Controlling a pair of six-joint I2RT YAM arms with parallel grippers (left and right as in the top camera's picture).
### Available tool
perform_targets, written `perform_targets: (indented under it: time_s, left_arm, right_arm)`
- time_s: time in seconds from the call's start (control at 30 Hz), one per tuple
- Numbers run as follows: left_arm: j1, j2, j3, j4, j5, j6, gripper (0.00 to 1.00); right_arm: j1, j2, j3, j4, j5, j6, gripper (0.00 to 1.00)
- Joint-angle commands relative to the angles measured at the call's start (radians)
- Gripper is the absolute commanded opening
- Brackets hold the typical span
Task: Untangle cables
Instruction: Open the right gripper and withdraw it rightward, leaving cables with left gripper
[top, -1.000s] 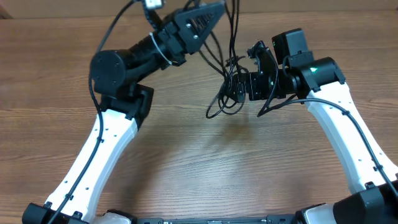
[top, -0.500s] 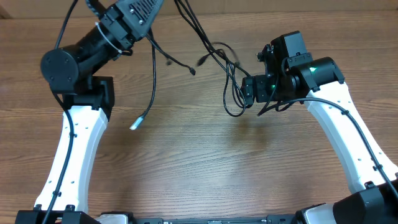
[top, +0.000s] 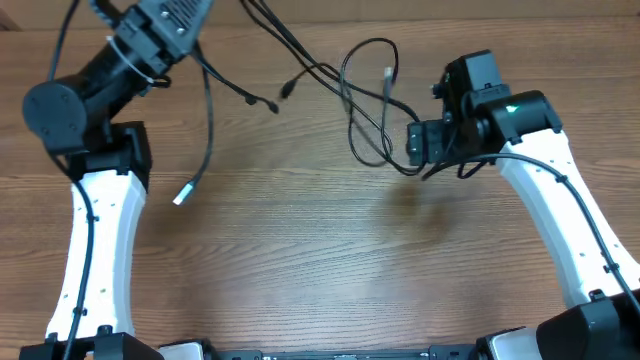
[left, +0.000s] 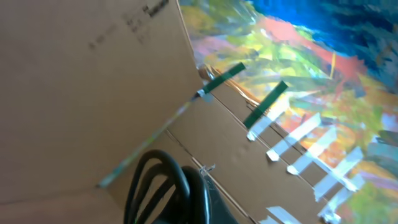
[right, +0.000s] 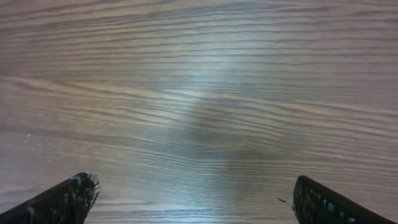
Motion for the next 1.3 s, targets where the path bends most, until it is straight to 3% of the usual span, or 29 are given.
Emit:
perform_targets:
  time_s: [0.0,0.23,0.47,0.57,0.7,0.77,0.9,1.1,1.27]
  left_arm:
    - [0.082,-0.012,0.010,0.012,-0.036,0.002,0.04]
    - [0.200,-0.012,0.010,0.010,0.033,0.002,0.04]
    - [0.199,-0.012,0.010,-0.096,0.044,0.053,0.04]
    - [0.195,-0.012,0.010,-0.132,0.051,0.081,0.04]
    - [0.195,-0.012,0.010,-0.175,0.052,0.116,0.04]
    - [0.195,-0.012,0.010,-0.177,0.057,0.119,0.04]
    - [0.172,-0.012,0.010,-0.206,0.070,0.136,0.04]
    - [0.040,-0.012,0.010,-0.364,0.024,0.261,0.04]
    - [-0.123,-0.012,0.010,-0.461,-0.115,0.333,0.04]
  right_arm:
    - [-0.058,0.002,-0.003,-0.008,0.047,0.007,1.00]
    - [-0.114,0.002,-0.003,-0.004,0.029,0.007,1.00]
    - [-0.114,0.002,-0.003,0.003,-0.012,-0.012,1.00]
    - [-0.114,0.002,-0.003,-0.003,-0.183,-0.160,1.00]
    - [-0.111,0.002,-0.003,-0.088,-0.597,-0.543,1.00]
    - [-0.111,0.002,-0.003,-0.108,-0.669,-0.601,1.00]
    - [-0.111,0.002,-0.003,-0.079,-0.791,-0.587,1.00]
    - [-0.111,0.002,-0.003,0.090,-0.837,-0.241,1.00]
    - [-0.111,0.002,-0.003,0.136,-0.817,-0.142,1.00]
